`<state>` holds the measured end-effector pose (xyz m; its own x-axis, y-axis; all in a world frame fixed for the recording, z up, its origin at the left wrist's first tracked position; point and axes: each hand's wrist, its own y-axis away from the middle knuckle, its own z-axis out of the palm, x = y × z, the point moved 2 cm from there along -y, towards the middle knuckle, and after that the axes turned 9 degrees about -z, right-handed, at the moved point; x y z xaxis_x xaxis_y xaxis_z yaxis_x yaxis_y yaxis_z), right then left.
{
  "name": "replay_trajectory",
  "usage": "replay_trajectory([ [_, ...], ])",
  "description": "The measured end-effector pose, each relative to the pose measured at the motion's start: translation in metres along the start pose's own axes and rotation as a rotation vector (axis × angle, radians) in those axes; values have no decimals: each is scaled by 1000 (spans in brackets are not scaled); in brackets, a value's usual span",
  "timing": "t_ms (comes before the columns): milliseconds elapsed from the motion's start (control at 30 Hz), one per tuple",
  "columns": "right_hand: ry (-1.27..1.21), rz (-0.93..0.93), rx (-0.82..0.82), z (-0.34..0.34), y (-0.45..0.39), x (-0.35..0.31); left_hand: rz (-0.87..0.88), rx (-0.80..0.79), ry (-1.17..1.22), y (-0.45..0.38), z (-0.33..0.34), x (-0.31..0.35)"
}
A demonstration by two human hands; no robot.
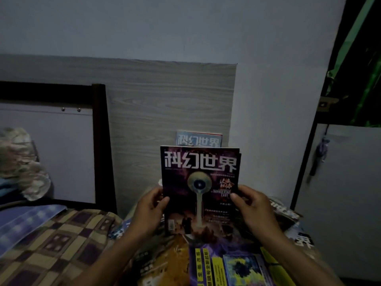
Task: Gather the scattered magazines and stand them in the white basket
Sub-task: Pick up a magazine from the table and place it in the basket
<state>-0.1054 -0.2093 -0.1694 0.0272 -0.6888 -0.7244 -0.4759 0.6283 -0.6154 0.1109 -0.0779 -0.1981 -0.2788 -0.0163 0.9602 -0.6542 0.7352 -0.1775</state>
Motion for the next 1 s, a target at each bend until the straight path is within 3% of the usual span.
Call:
replay_trajectory([
  [100,79,7,66,4,-7,5,27,83,-48,-8,0,-5],
  [233,-24,38,150,6,-39,2,91,133,-37,-33,-7,10],
  [500,-119,137,312,25,-167,29,192,174,-68,-147,-10,56],
  [800,5,354,421,74,-182,158,28,230,-217,-223,39,-34],
  [1000,78,365,538,83,-180,177,-113,260,-137,-242,39,-49],
])
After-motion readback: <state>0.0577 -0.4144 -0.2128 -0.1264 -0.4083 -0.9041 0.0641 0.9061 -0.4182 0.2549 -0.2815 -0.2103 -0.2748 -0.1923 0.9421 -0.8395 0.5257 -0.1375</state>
